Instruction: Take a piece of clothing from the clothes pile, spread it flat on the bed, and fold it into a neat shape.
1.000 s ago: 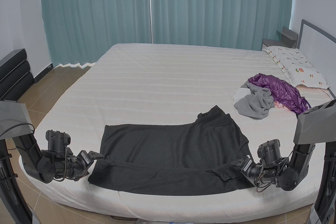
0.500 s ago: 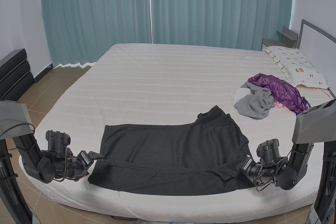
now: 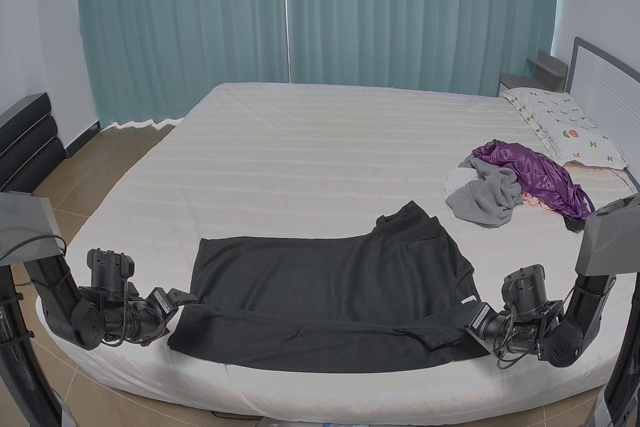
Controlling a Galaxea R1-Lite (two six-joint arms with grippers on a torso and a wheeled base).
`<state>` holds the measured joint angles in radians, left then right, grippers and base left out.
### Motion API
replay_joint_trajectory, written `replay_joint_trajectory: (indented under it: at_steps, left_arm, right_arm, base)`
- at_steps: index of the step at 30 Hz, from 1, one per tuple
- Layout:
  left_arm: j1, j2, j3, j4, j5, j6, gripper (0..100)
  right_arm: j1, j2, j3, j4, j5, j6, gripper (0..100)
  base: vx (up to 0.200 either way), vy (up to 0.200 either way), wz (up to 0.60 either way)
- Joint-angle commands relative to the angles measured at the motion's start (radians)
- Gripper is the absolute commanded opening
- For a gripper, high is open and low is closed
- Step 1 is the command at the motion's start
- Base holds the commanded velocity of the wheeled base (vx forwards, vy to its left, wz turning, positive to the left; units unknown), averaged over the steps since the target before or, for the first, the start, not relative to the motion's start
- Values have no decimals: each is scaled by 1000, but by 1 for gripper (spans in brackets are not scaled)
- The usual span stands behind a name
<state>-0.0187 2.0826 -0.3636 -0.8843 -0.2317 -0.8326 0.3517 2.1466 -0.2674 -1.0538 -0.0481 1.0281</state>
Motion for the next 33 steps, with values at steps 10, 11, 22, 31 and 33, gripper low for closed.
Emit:
replay_joint_trajectory:
  at_steps: [10, 11, 22, 31, 33]
  left_arm:
    - [0, 1, 5, -1, 0, 1, 100]
    - [0, 1, 5, -1, 0, 1, 100]
    - [0, 1, 5, -1, 0, 0, 100]
    - [8, -21, 5, -32, 3, -8, 100]
    - [13, -21, 9, -55, 9, -8, 100]
  right_arm:
    - [36, -67, 100, -3, 16, 0, 100]
    - [38, -65, 103, -2, 22, 0, 100]
    - [-22, -79, 109, -15, 62, -60, 100]
    - [-128, -73, -41, -6, 169, -100, 100]
    - [-135, -70, -64, -14, 191, -94, 100]
  base:
    - [0, 0, 0]
    - [0, 0, 0]
    - [0, 0, 0]
    - [0, 0, 0]
    - [0, 0, 0]
